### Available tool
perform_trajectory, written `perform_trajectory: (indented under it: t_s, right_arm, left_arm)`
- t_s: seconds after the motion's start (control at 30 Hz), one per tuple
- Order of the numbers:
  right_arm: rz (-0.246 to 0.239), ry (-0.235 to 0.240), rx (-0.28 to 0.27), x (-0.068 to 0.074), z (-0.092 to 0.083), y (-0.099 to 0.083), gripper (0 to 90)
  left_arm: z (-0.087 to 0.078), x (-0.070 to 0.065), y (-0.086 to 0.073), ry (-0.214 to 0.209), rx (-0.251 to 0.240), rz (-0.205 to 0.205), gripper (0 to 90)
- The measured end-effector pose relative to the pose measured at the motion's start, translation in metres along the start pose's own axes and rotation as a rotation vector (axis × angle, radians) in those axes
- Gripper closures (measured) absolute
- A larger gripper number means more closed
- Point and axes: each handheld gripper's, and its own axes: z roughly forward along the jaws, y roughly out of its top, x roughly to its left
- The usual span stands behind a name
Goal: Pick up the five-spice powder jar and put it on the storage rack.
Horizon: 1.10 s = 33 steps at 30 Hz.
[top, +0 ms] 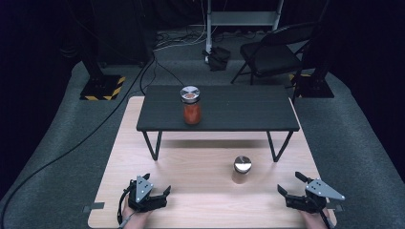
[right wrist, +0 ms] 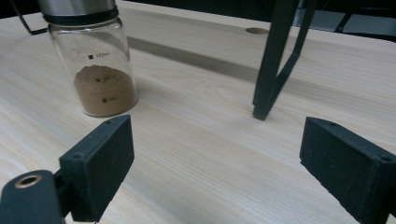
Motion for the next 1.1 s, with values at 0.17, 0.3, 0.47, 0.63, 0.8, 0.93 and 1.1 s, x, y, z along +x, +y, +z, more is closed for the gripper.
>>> perform_trajectory:
  t_s: [0.17, 0.3, 0.47, 0.63, 0.8, 0.93, 1.1]
  right_arm:
    - [-0.012, 0.032, 0.002, 0.003, 0.004, 0.003, 9.3]
    - [-0.027, 0.057, 0.011, 0.006, 0.009, 0.007, 9.3]
    - [-0.034, 0.082, 0.011, 0.011, 0.016, 0.012, 9.3]
    - [-0.052, 0.12, 0.019, 0.016, 0.027, 0.021, 9.3]
    - [-0.066, 0.149, 0.025, 0.021, 0.038, 0.028, 9.3]
    - [-0.079, 0.175, 0.034, 0.026, 0.049, 0.035, 9.3]
    - [-0.09, 0.205, 0.044, 0.032, 0.062, 0.042, 9.3]
  left_arm:
    - [0.0, 0.0, 0.0, 0.0, 0.001, 0.0, 9.0]
    - [0.0, 0.0, 0.0, 0.0, 0.001, 0.0, 9.0]
    - [0.001, 0.001, 0.001, -0.004, 0.004, -0.001, 9.1]
    - [0.001, 0.0, 0.001, -0.002, 0.008, 0.008, 9.0]
    - [0.001, 0.0, 0.002, -0.005, 0.011, 0.004, 9.0]
    - [0.001, 0.0, 0.002, -0.005, 0.01, 0.005, 9.0]
    - [0.001, 0.0, 0.002, -0.006, 0.01, 0.005, 9.0]
